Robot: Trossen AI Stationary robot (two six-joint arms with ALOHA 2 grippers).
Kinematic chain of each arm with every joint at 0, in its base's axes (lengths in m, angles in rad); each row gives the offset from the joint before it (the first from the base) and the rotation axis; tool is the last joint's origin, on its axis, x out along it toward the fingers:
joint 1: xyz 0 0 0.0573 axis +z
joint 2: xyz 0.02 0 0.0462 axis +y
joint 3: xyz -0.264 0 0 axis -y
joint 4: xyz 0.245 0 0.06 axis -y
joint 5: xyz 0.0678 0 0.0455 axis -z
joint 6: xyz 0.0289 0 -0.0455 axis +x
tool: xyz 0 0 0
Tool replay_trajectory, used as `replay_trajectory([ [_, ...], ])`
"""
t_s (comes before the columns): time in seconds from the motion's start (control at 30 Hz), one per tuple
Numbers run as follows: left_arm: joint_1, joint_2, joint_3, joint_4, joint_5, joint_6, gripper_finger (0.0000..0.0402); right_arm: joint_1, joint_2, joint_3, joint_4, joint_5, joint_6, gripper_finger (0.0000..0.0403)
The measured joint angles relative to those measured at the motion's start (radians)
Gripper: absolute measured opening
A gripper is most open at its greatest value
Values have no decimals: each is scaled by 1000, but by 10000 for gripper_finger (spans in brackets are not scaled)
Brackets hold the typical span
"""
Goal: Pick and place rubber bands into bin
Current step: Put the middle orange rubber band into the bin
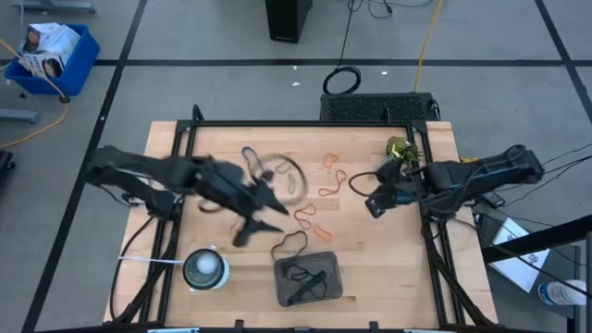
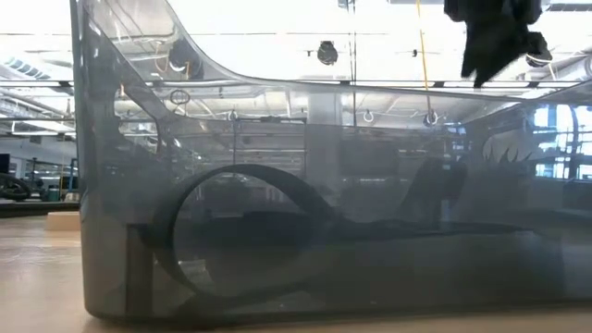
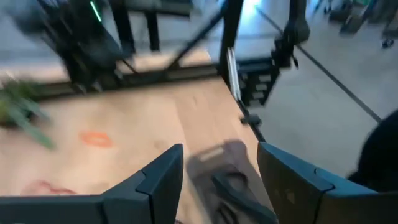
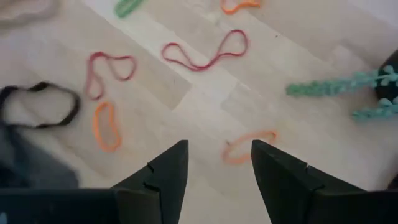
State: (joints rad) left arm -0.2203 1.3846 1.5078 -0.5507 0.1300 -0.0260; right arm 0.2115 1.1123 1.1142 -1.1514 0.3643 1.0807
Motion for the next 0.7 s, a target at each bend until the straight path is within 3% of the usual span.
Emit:
replay_trajectory([
  [0.13, 49, -87, 0, 0, 0, 54, 212, -53, 1, -110, 146, -19, -64, 172],
  [0.47, 116, -149, -1, -109, -2, 84, 212, -89, 1, -420, 660, -270, -211, 172],
  [0.57, 128, -148, -1, -132, -3, 86, 212, -107, 1, -454, 678, -289, -207, 173],
  [0.7, 142, -141, -1, -150, -3, 99, 212, -131, 1, -458, 546, -258, -200, 166],
])
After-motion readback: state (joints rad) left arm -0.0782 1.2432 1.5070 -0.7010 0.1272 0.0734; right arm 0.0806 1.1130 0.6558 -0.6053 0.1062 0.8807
